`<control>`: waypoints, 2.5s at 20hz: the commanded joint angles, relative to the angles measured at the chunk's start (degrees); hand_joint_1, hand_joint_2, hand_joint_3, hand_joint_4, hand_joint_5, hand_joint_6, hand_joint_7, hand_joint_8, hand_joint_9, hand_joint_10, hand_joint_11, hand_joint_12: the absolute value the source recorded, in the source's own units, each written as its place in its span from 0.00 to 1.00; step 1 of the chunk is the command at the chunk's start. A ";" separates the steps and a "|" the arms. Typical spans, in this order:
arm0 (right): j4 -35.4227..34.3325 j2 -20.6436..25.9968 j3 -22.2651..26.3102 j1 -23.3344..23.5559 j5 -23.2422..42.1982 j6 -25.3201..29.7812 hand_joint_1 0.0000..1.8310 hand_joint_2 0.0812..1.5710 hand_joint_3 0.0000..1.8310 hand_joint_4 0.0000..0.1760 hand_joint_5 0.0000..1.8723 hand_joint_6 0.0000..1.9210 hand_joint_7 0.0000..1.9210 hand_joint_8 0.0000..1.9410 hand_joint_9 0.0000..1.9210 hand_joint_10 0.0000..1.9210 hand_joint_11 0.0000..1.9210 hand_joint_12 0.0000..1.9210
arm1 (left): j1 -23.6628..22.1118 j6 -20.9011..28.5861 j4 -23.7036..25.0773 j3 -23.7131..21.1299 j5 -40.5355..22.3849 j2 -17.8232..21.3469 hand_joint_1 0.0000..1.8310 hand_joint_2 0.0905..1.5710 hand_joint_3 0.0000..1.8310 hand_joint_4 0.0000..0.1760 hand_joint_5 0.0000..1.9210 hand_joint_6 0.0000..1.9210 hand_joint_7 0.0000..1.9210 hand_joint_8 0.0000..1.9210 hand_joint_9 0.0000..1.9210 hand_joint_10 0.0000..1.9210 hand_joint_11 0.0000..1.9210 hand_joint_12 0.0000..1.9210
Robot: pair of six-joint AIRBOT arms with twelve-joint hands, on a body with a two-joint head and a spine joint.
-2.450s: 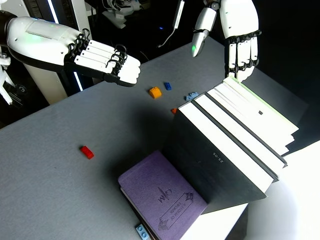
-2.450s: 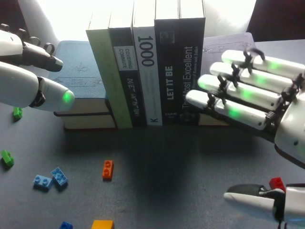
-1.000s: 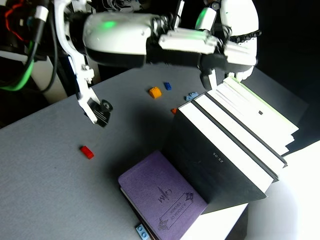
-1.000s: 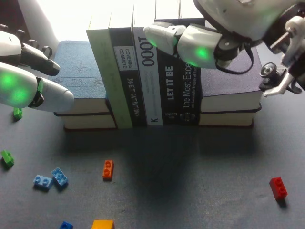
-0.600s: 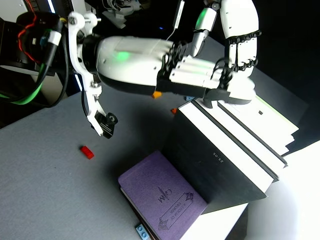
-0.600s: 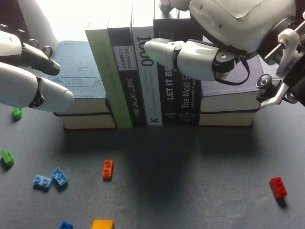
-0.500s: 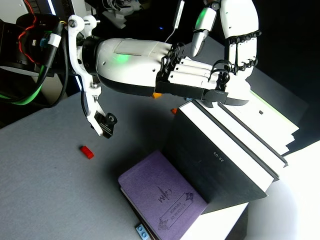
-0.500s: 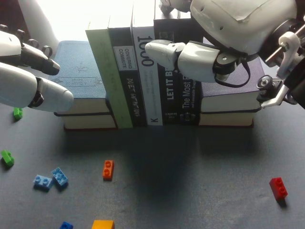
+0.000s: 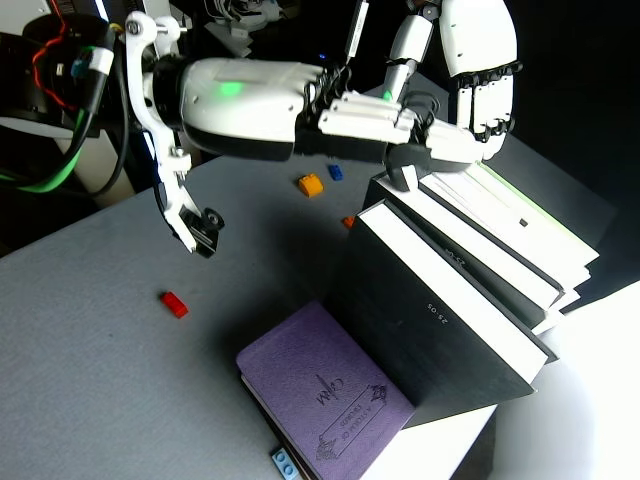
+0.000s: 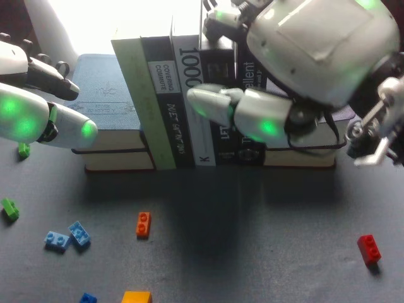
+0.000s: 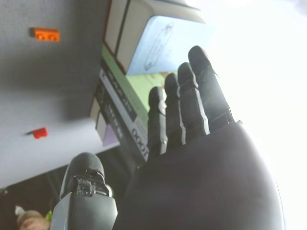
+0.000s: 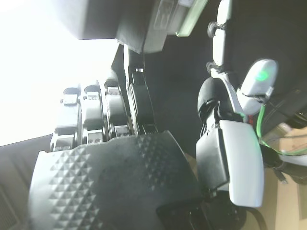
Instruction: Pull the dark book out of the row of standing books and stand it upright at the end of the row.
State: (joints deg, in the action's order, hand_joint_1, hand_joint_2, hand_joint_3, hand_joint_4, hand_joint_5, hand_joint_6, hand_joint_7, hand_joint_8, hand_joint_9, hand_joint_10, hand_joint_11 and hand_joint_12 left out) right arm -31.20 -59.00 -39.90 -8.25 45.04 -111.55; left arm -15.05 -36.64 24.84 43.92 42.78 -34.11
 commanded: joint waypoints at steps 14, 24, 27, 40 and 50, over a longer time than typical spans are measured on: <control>-6.44 4.46 13.34 -3.04 0.26 -15.50 0.00 0.76 0.00 0.00 0.30 0.30 0.05 0.00 0.00 0.00 0.00 0.00 | -0.52 -0.20 1.83 -0.04 -4.44 0.39 0.00 0.70 0.00 0.21 0.14 0.00 0.14 0.00 0.14 0.00 0.15 0.10; -9.11 6.82 17.50 -7.67 -0.53 -20.61 0.00 0.75 0.00 0.00 0.30 0.29 0.05 0.00 0.00 0.00 0.00 0.00 | -0.63 0.56 1.41 -0.08 -4.45 0.38 0.00 0.71 0.00 0.16 0.13 0.01 0.13 0.00 0.13 0.00 0.14 0.08; -9.17 7.43 17.53 -9.13 -0.58 -21.09 0.00 0.75 0.00 0.00 0.31 0.30 0.06 0.00 0.00 0.00 0.00 0.00 | -0.64 0.74 1.44 0.06 -4.45 0.37 0.00 0.70 0.00 0.18 0.14 0.01 0.13 0.00 0.13 0.00 0.15 0.08; -9.16 8.56 16.83 -18.43 -1.57 -19.25 0.00 0.76 0.00 0.00 0.30 0.29 0.06 0.00 0.00 0.00 0.00 0.00 | -0.54 0.74 1.46 0.14 -4.67 0.38 0.00 0.70 0.00 0.20 0.13 0.00 0.13 0.00 0.13 0.00 0.15 0.07; -9.16 8.42 19.79 -24.10 -0.23 -19.21 0.00 0.76 0.00 0.00 0.29 0.29 0.07 0.01 0.00 0.00 0.00 0.00 | -0.39 0.74 1.46 0.08 -4.65 0.39 0.00 0.71 0.00 0.23 0.14 0.00 0.13 0.00 0.13 0.00 0.15 0.06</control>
State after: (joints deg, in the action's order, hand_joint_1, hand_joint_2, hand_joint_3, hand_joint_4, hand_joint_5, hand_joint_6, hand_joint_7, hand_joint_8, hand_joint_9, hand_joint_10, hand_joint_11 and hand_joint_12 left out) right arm -43.00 -51.03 -20.36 -32.75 40.14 -130.69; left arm -14.94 -35.97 24.45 43.92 42.44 -34.11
